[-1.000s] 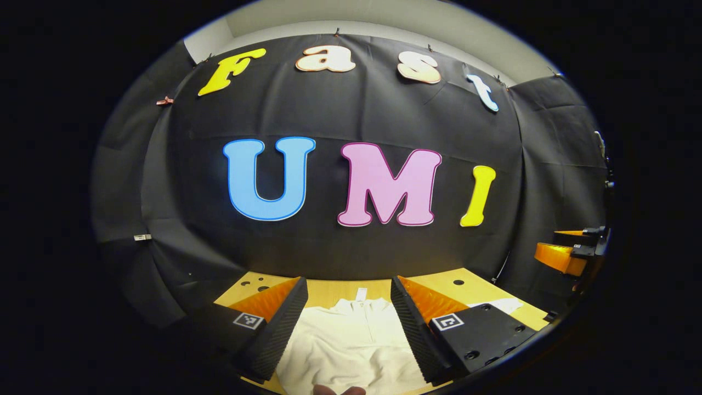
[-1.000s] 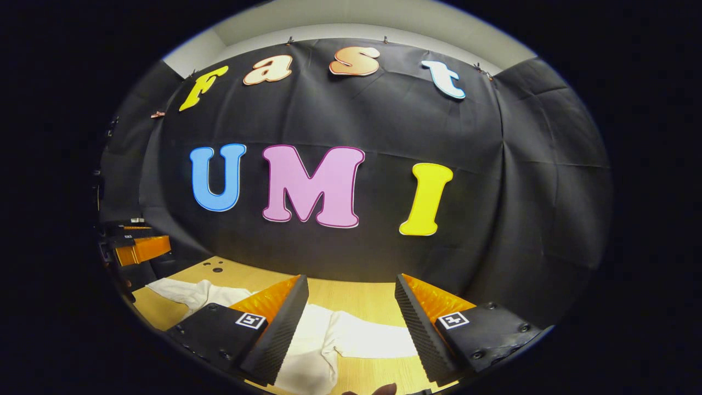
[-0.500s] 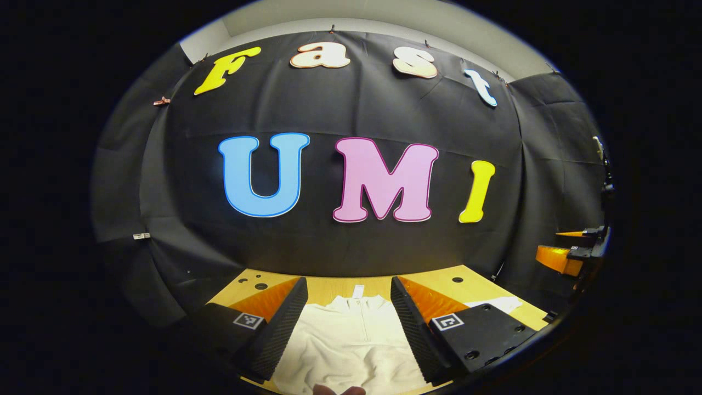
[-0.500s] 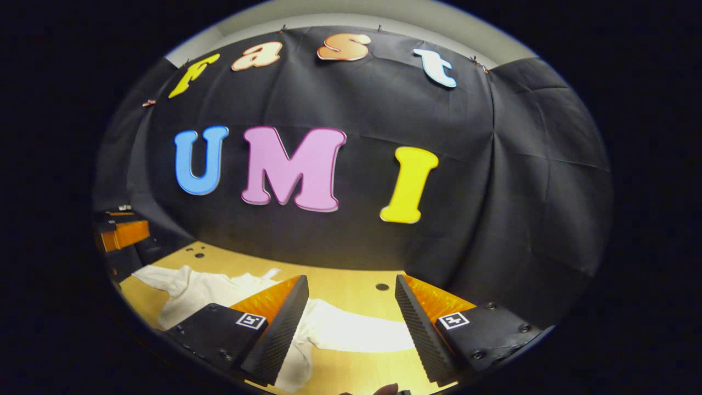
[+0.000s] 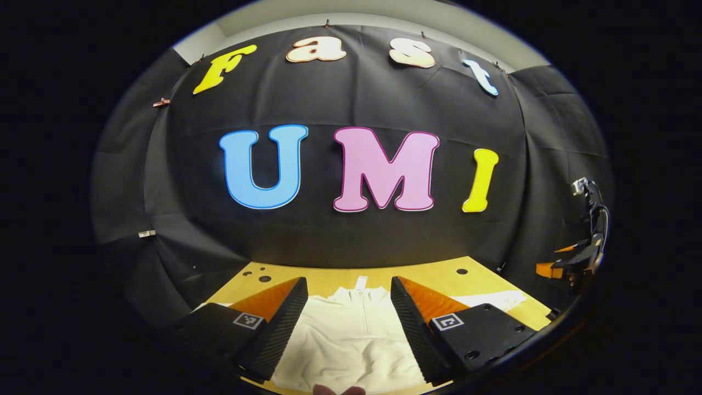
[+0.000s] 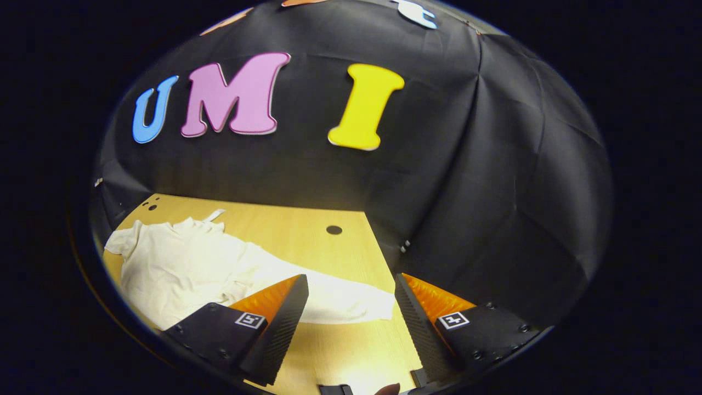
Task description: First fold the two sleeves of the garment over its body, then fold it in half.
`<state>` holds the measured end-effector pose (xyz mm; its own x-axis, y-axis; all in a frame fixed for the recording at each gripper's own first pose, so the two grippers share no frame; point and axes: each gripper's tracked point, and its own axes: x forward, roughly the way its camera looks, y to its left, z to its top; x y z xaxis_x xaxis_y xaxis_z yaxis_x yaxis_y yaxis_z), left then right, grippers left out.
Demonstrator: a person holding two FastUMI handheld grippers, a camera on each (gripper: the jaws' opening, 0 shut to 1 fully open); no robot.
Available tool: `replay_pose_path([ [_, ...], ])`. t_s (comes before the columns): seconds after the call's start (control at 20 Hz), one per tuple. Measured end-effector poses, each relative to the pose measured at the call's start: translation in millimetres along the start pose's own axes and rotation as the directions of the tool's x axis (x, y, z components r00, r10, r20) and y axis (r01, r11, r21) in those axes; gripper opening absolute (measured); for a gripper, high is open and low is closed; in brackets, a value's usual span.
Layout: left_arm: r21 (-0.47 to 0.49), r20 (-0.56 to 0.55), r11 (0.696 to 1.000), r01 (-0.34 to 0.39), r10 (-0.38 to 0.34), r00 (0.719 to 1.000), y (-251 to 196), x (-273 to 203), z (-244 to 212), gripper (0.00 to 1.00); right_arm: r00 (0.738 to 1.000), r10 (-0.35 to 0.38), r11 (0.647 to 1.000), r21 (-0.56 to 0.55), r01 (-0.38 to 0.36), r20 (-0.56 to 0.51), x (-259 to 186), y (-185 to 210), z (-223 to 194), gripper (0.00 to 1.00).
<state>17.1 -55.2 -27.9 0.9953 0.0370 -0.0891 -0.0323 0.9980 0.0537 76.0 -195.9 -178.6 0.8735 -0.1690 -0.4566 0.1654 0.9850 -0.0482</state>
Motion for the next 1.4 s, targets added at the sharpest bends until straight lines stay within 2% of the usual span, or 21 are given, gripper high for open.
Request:
replay_pose_path([
  [0.15,0.014,-0.014,1.0,-0.025,0.025,1.0,-8.1,0.2,-5.1,0.95,0.996,-0.011,0.999,0.046,0.015,-0.088,37.5,-24.0,-32.5,0.98],
  [0.45,-0.009,-0.049,0.996,-0.089,0.088,0.995,-23.5,1.0,-15.4,0.95,0.973,0.02,1.0,0.004,-0.019,-0.23,102.7,-40.8,-97.0,0.98],
  [0.65,0.002,-0.065,0.989,-0.145,0.145,0.987,-25.9,-0.2,-18.5,0.95,0.957,0.029,1.0,-0.003,-0.031,-0.289,138.3,-46.8,-126.0,0.98],
  [0.95,0.009,-0.07,0.982,-0.19,0.19,0.979,-28.5,-3.7,-20.4,0.95,0.926,0.055,0.998,0.007,-0.057,-0.373,163.8,-49.5,-160.5,0.98],
  [1.05,0.022,-0.077,0.978,-0.209,0.21,0.975,-26.7,-6.1,-22.0,0.95,0.924,0.084,0.996,0.052,-0.069,-0.373,168.2,-47.3,-163.1,0.98],
  [1.15,0.026,-0.082,0.975,-0.221,0.222,0.972,-25.2,-10.0,-24.5,0.95,0.912,0.121,0.99,0.11,-0.084,-0.391,168.7,-43.2,-166.4,0.94],
  [1.2,0.026,-0.084,0.973,-0.228,0.23,0.97,-24.4,-11.9,-24.9,0.95,0.914,0.125,0.99,0.113,-0.087,-0.385,169.8,-44.5,-164.8,0.83],
  [1.25,0.025,-0.084,0.971,-0.237,0.238,0.968,-22.2,-14.2,-26.5,0.95,0.912,0.135,0.989,0.103,-0.103,-0.388,167.0,-42.5,-166.8,0.81],
  [1.4,0.042,-0.071,0.968,-0.247,0.25,0.966,-15.3,-23.8,-21.9,0.96,0.922,0.127,0.992,0.023,-0.127,-0.365,165.8,-37.3,-164.2,0.16],
])
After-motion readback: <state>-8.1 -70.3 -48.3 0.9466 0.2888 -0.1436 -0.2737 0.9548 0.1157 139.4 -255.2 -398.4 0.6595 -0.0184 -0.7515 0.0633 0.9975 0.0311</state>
